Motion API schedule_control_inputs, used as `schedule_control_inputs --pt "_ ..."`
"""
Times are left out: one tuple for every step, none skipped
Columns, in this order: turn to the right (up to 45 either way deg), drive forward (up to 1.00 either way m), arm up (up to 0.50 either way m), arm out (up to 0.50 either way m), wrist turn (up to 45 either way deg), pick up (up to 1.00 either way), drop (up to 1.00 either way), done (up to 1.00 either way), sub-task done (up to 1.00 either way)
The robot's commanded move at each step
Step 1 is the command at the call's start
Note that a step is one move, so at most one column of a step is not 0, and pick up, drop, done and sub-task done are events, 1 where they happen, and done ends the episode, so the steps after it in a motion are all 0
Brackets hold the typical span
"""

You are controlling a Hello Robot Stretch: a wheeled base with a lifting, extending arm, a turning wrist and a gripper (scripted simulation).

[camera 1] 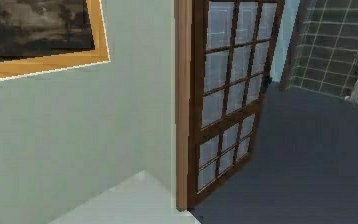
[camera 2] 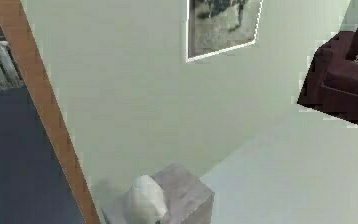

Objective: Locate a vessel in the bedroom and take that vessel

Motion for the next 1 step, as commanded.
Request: schedule_control_inputs --pt "0.0 0.40 0.00 0.00 0.0 0.00 0.00 0.00 0.00"
